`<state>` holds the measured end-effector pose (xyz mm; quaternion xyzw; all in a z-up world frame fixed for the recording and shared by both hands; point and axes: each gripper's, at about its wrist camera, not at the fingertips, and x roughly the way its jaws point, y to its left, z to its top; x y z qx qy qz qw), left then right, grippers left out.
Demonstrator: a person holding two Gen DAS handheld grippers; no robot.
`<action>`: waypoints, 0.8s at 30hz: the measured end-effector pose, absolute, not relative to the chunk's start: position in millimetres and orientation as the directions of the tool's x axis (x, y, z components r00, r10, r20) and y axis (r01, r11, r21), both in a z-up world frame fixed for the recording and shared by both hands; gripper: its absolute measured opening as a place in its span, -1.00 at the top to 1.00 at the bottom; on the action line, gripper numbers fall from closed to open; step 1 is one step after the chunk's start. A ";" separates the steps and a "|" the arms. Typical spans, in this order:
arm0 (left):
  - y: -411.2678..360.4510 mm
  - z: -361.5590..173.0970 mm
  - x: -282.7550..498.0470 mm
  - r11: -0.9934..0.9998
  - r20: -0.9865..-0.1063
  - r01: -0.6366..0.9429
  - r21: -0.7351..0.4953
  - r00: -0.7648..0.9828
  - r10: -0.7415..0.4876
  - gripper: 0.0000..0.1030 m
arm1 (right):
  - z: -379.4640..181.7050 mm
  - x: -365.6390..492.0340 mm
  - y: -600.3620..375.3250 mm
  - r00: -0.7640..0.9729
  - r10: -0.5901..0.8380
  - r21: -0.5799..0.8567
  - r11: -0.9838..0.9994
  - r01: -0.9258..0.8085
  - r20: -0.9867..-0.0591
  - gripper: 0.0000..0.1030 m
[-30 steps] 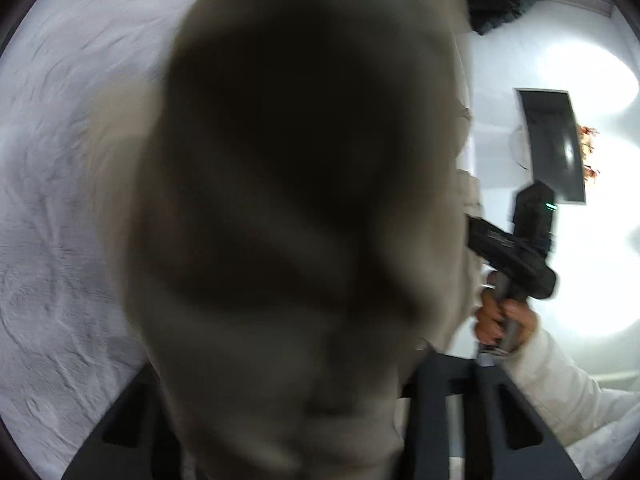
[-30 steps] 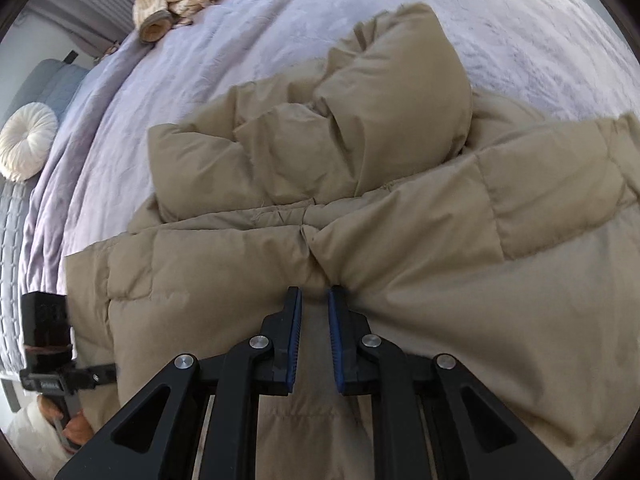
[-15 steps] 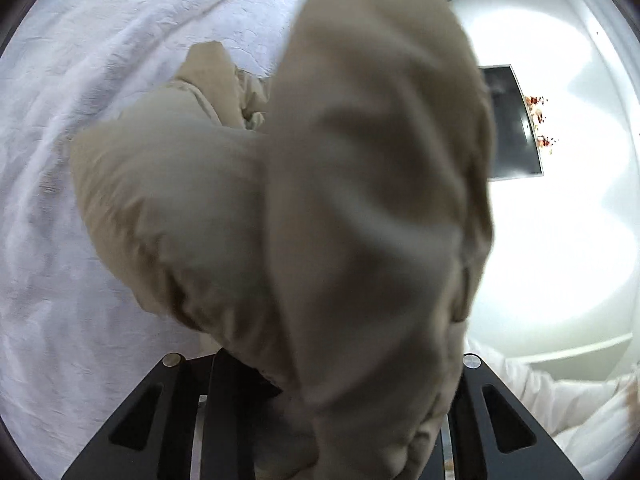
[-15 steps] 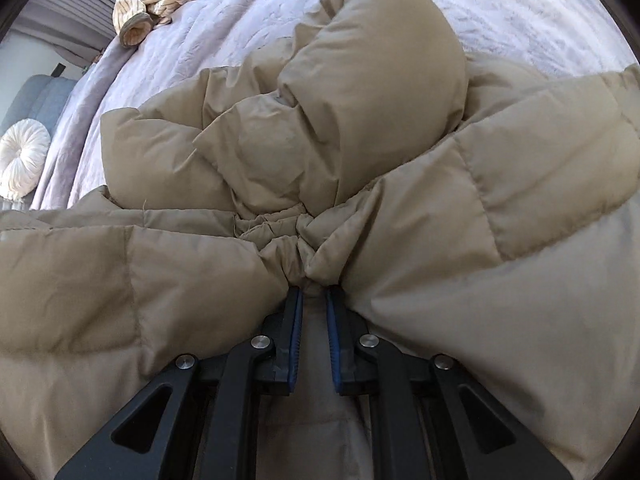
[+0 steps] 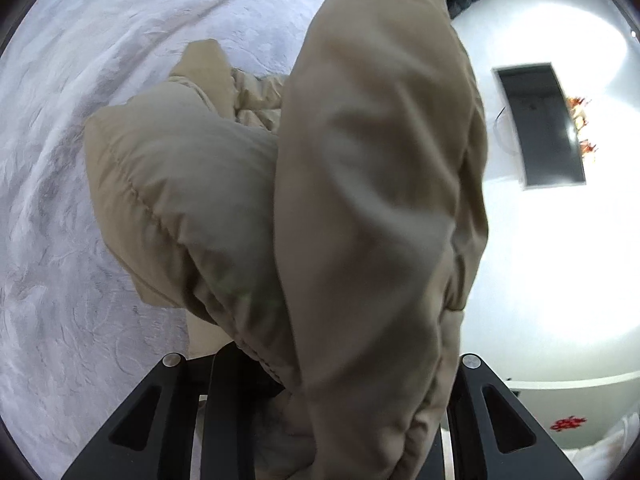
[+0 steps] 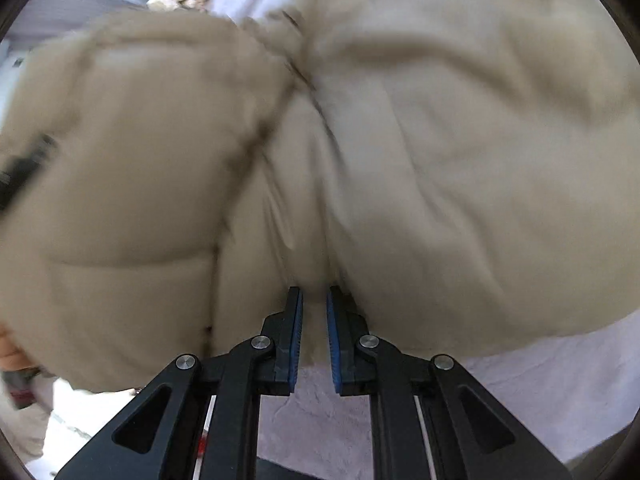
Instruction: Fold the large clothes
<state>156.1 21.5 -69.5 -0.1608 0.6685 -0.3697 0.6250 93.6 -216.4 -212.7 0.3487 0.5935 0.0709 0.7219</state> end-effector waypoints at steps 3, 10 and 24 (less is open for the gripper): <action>-18.6 -59.5 145.6 0.676 -0.743 0.315 -0.666 -0.205 -0.637 0.37 | -233.7 88.8 -228.4 0.317 0.564 0.647 0.671 0.362 -0.763 0.80; -111.9 -67.4 128.6 0.526 -0.669 0.424 -0.737 -0.348 -0.657 -0.36 | -247.6 64.9 -265.1 0.386 0.692 0.784 0.459 0.417 -0.610 0.81; -189.4 -135.6 113.3 0.567 -0.661 0.340 -0.750 -0.384 -0.645 -0.57 | -153.7 -59.4 -400.5 0.619 0.425 0.748 0.449 0.490 -0.660 -0.24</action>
